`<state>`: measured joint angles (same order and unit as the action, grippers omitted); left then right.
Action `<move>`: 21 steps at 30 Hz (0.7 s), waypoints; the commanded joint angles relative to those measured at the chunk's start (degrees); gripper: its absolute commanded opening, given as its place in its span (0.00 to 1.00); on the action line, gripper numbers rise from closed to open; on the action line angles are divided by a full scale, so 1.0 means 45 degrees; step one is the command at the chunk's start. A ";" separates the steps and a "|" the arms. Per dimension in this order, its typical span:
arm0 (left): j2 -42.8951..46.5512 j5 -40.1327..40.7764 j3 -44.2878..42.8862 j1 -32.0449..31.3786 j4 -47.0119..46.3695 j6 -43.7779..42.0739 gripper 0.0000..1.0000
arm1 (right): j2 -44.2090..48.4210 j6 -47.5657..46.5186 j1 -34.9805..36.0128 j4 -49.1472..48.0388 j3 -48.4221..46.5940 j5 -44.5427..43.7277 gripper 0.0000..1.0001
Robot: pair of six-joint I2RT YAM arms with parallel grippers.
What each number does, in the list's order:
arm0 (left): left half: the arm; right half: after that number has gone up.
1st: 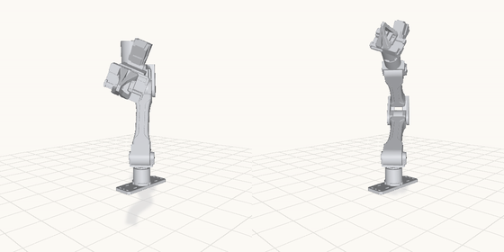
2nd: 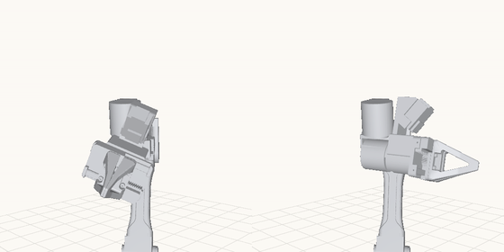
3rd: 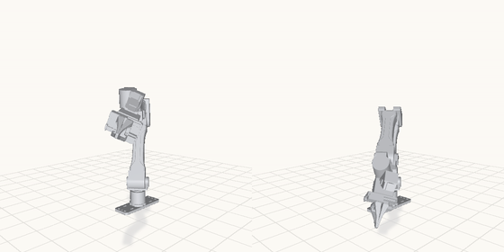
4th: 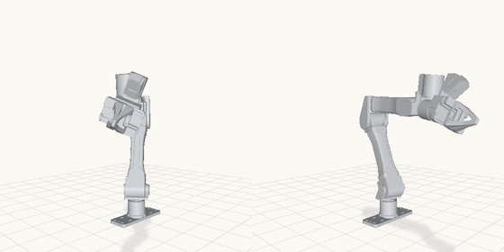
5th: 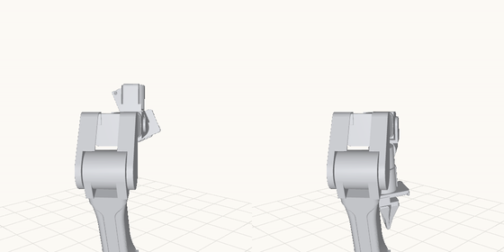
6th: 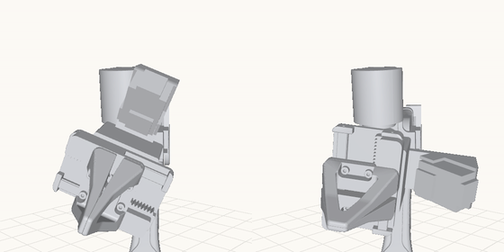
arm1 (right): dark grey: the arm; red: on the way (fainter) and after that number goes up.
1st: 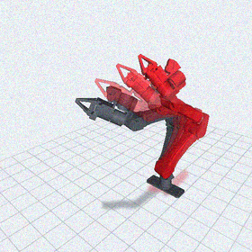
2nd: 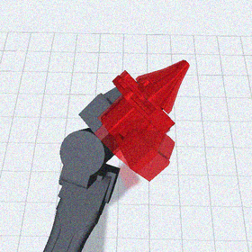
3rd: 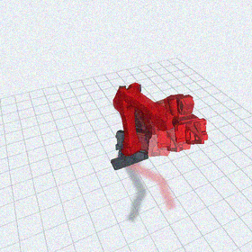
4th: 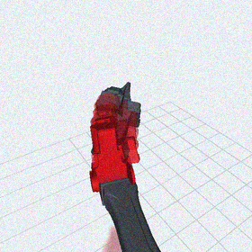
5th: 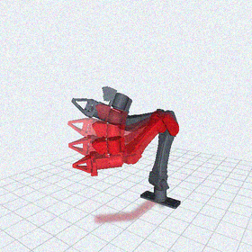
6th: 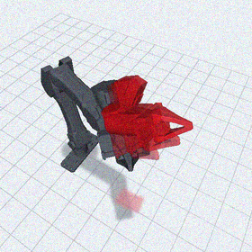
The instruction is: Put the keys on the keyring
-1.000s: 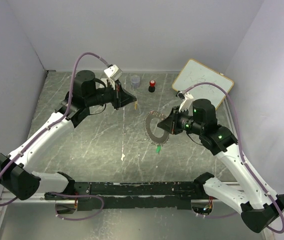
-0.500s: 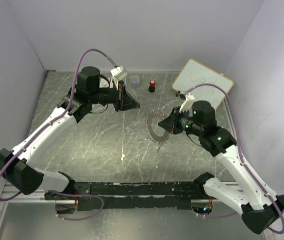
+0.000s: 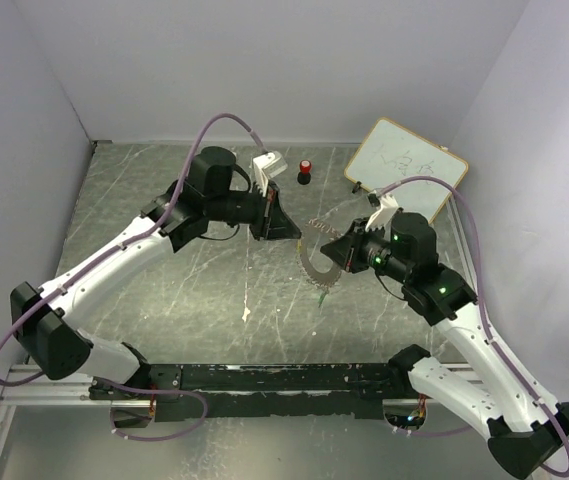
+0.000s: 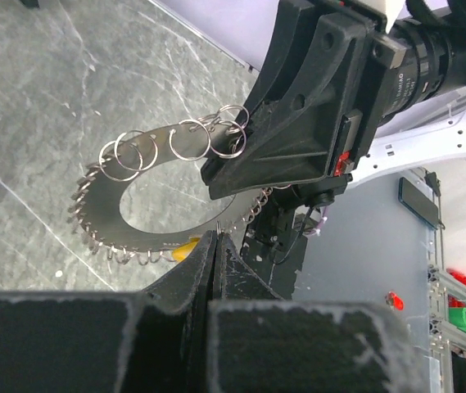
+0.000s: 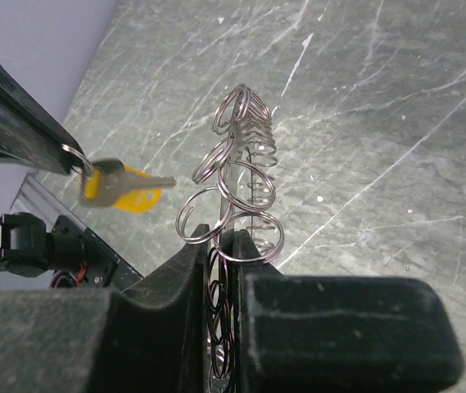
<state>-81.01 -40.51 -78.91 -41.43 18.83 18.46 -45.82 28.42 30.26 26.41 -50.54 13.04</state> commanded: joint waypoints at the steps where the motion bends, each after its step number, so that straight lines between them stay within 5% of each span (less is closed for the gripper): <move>1: -0.0228 0.0815 -0.0293 -0.0432 0.0061 0.0883 0.07 | 0.0294 0.0147 0.0092 -0.0781 0.0053 -0.0277 0.00; 21: -0.1294 0.1240 -0.1208 -0.0521 0.0562 0.1108 0.07 | 0.0649 0.0131 0.0150 -0.0972 0.0378 -0.0469 0.00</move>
<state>-85.84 -35.18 -81.56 -43.46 20.40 22.81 -44.12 28.60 30.50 24.71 -48.62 11.70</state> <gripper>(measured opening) 0.074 0.087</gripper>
